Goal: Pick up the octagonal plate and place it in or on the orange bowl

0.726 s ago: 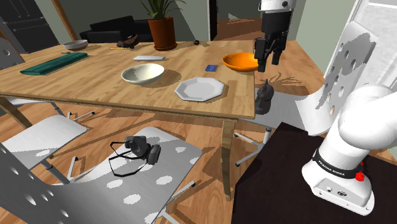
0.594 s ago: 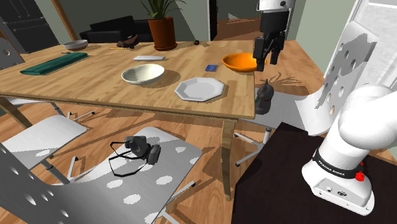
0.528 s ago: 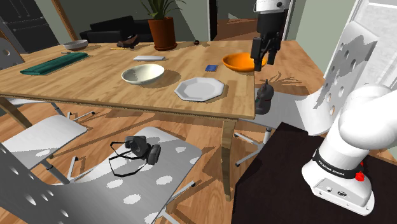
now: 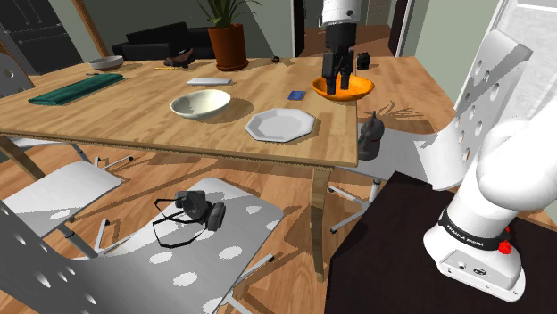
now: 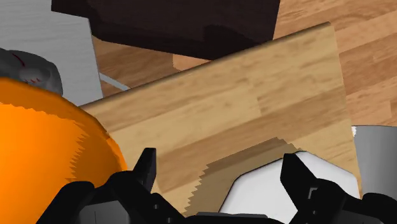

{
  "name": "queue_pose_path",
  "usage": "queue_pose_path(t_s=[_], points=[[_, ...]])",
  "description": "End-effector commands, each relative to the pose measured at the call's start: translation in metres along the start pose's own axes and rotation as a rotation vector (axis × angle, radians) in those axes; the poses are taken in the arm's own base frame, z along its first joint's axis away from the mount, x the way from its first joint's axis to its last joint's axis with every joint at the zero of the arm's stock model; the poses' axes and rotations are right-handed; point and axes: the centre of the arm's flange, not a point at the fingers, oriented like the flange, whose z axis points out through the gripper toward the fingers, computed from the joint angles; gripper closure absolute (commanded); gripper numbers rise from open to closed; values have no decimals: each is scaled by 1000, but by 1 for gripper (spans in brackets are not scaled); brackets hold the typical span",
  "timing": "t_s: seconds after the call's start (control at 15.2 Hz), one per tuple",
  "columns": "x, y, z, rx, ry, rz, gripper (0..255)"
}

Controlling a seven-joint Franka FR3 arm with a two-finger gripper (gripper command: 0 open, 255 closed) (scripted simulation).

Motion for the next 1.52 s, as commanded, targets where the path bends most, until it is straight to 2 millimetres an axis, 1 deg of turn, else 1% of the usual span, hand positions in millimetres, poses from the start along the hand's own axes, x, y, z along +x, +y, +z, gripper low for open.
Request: queue_pose_path(t_s=[0.0, 0.26, 0.53, 1.06, 1.45], points=[[36, 5, 2, 26, -18, -50, 0], [95, 13, 7, 79, -55, -146, 0], [152, 15, 14, 129, -90, -238, 0], [148, 10, 54, 129, -90, -238, 0], [148, 10, 54, 129, -90, -238, 0]])
